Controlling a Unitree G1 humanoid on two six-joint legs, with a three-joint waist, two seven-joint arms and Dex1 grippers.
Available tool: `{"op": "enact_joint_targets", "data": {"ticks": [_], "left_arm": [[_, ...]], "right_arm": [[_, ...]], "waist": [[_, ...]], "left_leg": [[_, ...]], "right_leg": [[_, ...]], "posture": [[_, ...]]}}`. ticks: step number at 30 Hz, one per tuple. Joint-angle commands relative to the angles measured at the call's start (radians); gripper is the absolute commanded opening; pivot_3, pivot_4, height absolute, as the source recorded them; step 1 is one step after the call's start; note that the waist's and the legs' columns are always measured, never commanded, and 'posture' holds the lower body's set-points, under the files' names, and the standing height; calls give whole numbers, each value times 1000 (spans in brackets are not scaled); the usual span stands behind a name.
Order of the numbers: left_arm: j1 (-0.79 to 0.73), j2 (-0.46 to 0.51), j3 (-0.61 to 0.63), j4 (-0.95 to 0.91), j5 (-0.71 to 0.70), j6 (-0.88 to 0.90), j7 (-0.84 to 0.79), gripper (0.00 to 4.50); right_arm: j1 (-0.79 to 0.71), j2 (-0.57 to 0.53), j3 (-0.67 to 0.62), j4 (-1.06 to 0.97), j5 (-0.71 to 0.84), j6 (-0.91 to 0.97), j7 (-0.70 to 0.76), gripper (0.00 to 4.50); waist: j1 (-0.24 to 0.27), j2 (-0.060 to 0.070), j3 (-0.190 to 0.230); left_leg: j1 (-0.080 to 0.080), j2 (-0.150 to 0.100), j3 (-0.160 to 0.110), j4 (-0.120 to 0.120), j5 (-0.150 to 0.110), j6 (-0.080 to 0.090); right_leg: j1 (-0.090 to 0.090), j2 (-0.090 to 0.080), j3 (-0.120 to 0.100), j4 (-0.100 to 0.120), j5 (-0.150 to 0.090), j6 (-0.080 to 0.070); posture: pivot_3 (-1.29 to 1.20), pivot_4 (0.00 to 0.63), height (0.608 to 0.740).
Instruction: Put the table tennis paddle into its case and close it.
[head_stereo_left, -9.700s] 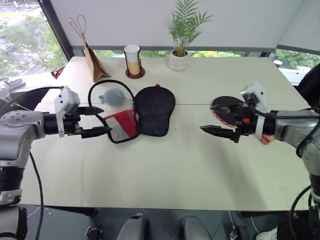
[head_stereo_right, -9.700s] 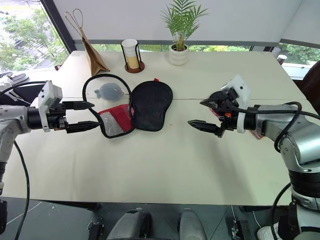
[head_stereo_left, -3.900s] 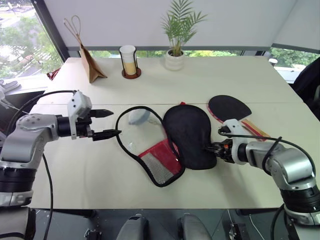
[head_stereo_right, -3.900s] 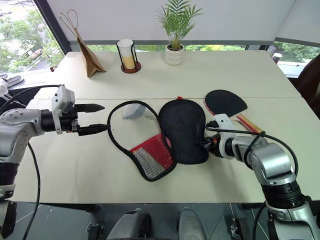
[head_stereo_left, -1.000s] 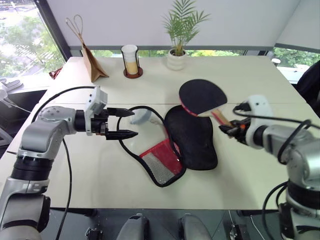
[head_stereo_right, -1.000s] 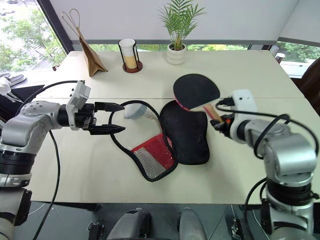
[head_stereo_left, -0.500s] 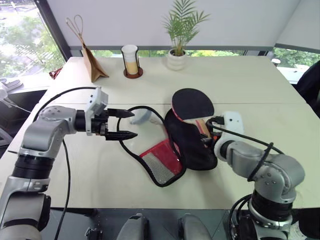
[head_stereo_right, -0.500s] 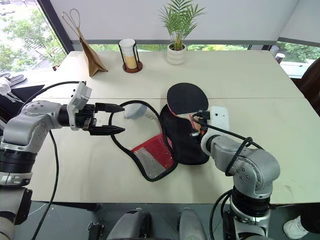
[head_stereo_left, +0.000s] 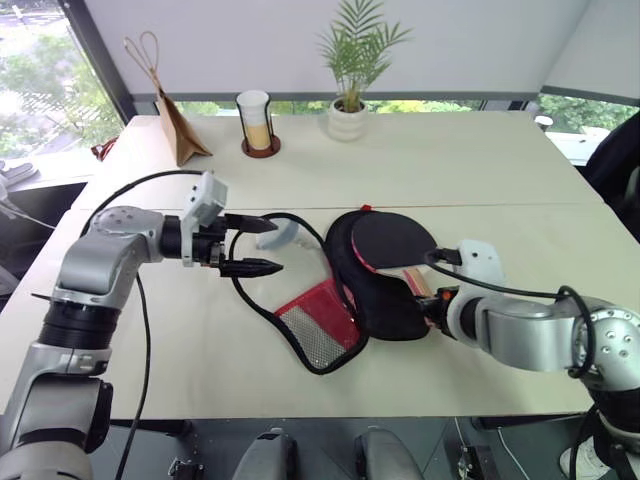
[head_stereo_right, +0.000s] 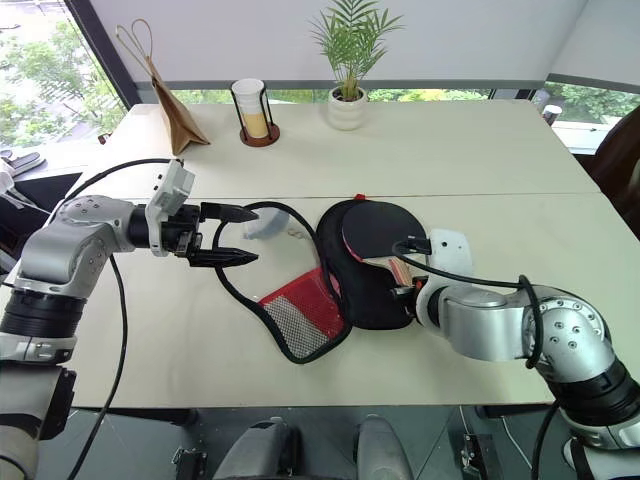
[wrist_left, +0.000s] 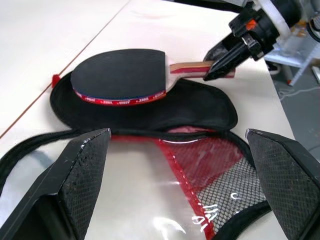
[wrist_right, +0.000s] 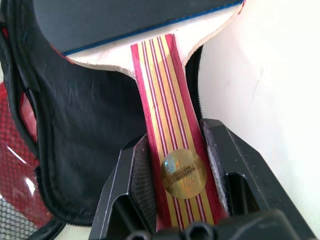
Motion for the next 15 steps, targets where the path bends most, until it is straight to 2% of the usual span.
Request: {"op": "enact_joint_targets", "data": {"ticks": [1, 15], "left_arm": [[-33, 3, 1, 14, 8, -21, -21, 4500], [-46, -8, -4, 39, 43, -46, -36, 4500]], "right_arm": [[-14, -18, 41, -48, 23, -103, -33, 1122], [-114, -50, 144, -26, 23, -127, 21, 1122]], "waist": [[0, 0, 0], [1, 0, 0]], "left_leg": [[0, 0, 0, 0, 0, 0], [0, 0, 0, 0, 0, 0]], "right_leg": [[0, 0, 0, 0, 0, 0], [1, 0, 0, -1, 0, 0]], "posture": [[0, 150, 740], [0, 150, 740]]}}
